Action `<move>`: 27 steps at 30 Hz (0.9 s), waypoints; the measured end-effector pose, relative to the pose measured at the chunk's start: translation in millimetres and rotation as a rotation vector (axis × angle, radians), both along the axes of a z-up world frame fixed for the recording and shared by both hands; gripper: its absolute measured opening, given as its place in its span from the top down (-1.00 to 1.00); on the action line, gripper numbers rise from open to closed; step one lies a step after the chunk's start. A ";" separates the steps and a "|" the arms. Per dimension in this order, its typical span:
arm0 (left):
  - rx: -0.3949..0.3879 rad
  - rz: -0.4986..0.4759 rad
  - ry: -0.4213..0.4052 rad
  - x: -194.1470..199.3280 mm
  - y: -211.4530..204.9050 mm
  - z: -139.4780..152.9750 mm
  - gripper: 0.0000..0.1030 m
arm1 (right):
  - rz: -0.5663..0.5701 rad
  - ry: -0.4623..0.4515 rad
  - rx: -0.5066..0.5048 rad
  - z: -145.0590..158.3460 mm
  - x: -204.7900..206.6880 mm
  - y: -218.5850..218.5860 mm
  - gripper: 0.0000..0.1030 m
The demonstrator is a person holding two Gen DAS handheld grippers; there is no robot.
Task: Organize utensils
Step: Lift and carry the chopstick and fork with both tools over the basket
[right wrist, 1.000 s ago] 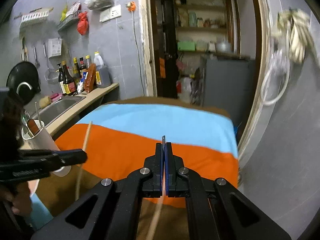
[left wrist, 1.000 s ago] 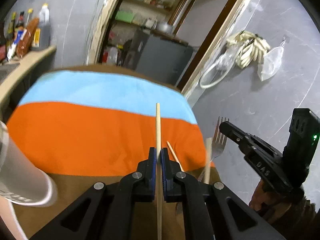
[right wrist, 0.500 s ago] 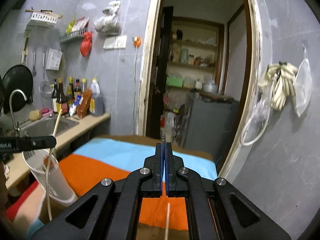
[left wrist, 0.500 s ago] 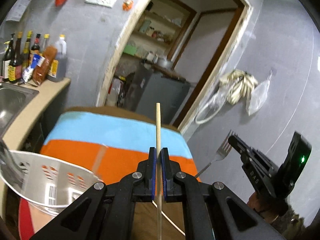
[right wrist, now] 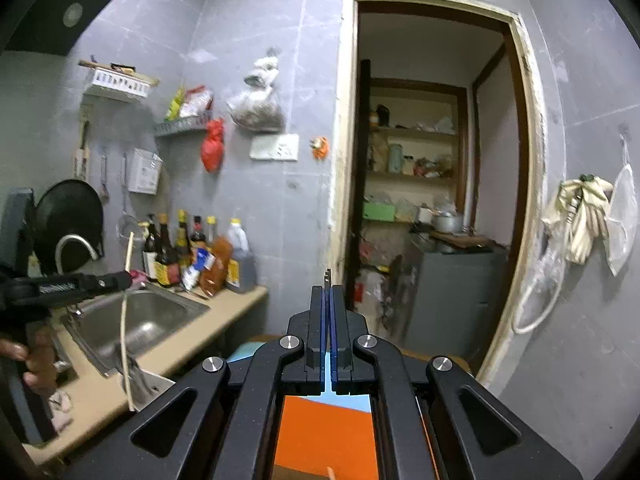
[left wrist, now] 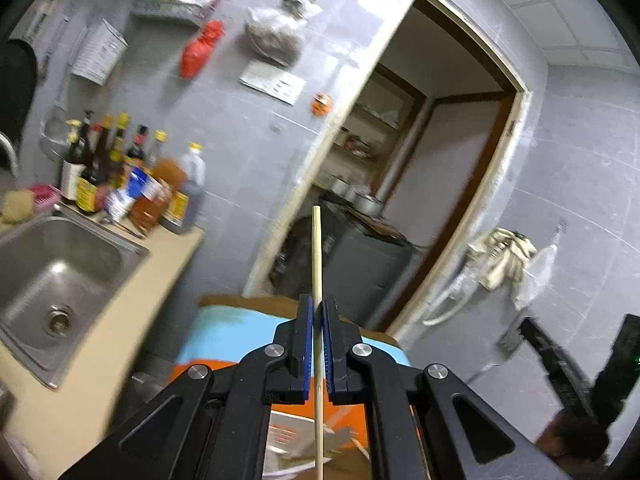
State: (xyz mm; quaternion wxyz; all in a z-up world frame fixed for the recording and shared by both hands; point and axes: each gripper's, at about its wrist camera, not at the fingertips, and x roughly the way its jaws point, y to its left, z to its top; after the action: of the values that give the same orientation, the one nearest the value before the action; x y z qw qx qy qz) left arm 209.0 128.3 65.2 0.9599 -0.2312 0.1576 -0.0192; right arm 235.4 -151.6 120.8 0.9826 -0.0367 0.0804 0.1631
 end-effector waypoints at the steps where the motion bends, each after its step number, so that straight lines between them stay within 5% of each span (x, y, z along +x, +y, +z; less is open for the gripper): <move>1: 0.008 0.017 -0.003 -1.6 8.8 0.3 0.91 | 0.008 -0.005 0.006 1.6 -2.2 4.4 0.97; 10: 0.067 0.092 0.016 -1.0 52.2 -12.8 0.91 | 0.058 -0.017 -0.017 -9.8 -6.8 58.4 0.97; 27: 0.089 0.042 0.096 30.5 60.6 -58.8 0.90 | 0.031 0.056 -0.269 -70.1 12.1 139.6 0.97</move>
State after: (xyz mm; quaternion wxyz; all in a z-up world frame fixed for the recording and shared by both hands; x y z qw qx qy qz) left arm 239.5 188.9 6.4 0.9607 -0.1921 0.1993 0.0190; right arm 247.5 -12.0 50.7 0.9636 -0.1647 0.1283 0.1672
